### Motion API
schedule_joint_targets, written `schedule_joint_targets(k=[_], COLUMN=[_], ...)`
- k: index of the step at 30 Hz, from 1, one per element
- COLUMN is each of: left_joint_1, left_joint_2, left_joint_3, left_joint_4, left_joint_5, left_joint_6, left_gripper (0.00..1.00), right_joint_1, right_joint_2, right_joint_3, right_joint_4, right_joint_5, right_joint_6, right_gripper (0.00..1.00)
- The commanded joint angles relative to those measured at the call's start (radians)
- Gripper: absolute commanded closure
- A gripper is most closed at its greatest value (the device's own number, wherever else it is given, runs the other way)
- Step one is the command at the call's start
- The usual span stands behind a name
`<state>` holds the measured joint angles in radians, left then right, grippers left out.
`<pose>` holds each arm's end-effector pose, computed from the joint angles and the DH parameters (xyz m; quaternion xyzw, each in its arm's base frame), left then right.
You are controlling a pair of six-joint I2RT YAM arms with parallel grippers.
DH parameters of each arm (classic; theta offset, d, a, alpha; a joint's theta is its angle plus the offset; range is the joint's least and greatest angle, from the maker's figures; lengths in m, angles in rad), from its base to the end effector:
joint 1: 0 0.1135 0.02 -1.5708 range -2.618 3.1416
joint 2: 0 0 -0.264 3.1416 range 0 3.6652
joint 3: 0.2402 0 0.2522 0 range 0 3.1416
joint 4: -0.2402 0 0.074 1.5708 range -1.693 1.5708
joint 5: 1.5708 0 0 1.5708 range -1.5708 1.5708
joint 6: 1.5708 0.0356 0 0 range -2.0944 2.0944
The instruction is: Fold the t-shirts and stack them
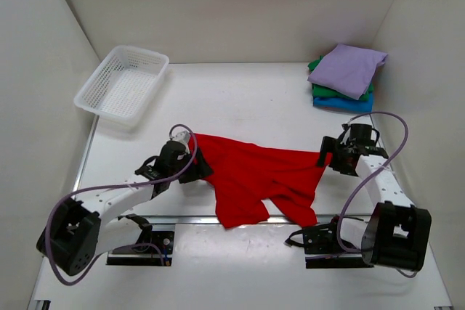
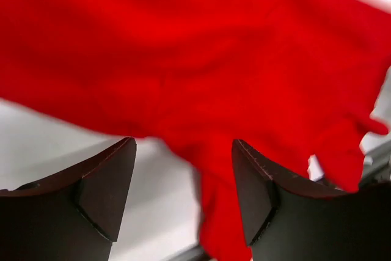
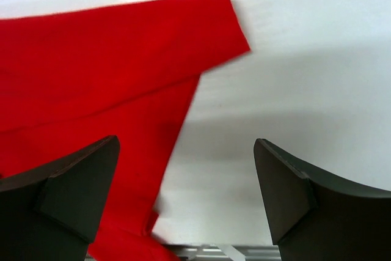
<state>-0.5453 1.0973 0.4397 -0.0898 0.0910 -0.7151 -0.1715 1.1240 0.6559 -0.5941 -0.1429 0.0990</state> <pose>0.1782 -0.1119 0.1718 -0.0595 0.9137 -0.2693 0.2984 0.2027 -0.0300 0.1992 0.1124 0.9590 0.0600 0.2533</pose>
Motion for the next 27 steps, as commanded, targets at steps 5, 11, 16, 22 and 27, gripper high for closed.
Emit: schedule_joint_targets(k=[5, 11, 16, 22, 27], left_joint_1=[-0.117, -0.165, -0.159, -0.108, -0.126], left_joint_2=[0.116, 0.242, 0.233, 0.124, 0.161], left_joint_3=[0.086, 0.097, 0.106, 0.083, 0.094], left_joint_4=[0.012, 0.027, -0.030, -0.088, -0.139], left_joint_5=[0.065, 0.052, 0.062, 0.035, 0.029], left_joint_6=[-0.118, -0.152, -0.167, -0.147, -0.136], left_gripper=[0.26, 0.32, 0.32, 0.32, 0.29], right_joint_1=[0.035, -0.009, -0.037, -0.080, -0.080], right_joint_2=[0.097, 0.163, 0.206, 0.313, 0.382], right_joint_3=[0.014, 0.033, 0.047, 0.080, 0.120], right_joint_4=[0.151, 0.177, 0.186, 0.218, 0.211], right_joint_5=[-0.021, -0.035, -0.029, -0.055, -0.104], right_joint_6=[0.088, 0.087, 0.084, 0.099, 0.099], right_gripper=[0.11, 0.11, 0.12, 0.13, 0.48])
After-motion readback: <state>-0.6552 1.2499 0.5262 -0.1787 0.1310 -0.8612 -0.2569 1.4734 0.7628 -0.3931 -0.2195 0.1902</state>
